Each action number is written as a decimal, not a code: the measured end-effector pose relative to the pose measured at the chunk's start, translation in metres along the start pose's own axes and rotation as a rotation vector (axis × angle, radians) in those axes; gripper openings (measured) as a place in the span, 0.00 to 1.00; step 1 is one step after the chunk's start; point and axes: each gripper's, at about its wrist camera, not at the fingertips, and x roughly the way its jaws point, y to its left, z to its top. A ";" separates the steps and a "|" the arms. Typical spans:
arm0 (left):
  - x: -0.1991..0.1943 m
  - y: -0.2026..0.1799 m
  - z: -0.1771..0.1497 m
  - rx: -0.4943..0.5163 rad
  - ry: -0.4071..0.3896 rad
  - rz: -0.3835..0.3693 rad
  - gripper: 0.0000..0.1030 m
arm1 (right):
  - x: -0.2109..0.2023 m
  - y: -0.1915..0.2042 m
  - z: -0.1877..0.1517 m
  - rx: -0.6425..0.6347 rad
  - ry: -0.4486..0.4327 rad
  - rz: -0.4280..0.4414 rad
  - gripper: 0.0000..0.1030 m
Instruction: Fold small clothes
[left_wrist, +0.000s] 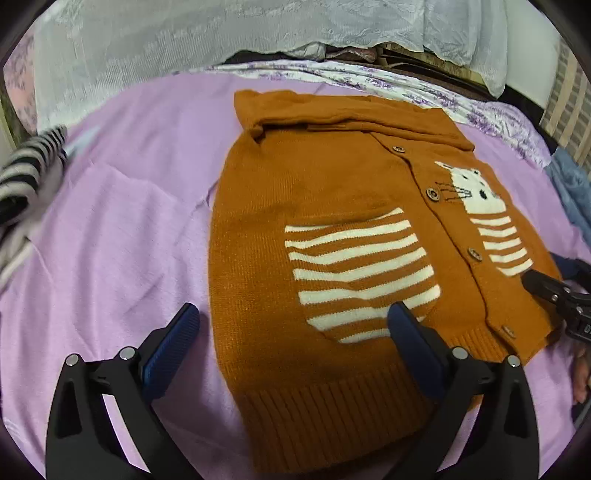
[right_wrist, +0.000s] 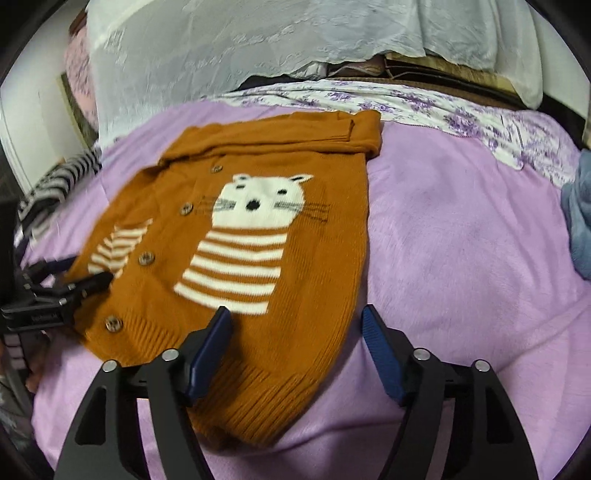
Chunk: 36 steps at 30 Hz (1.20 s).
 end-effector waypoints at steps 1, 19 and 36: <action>-0.002 -0.002 -0.001 0.008 -0.005 0.012 0.96 | -0.001 0.002 -0.001 -0.007 0.000 -0.008 0.74; -0.058 -0.006 0.047 0.012 -0.269 0.160 0.96 | -0.035 0.039 0.062 -0.119 -0.227 -0.022 0.49; 0.029 -0.015 0.048 0.032 -0.021 0.106 0.96 | 0.032 0.056 0.037 -0.166 -0.018 -0.021 0.56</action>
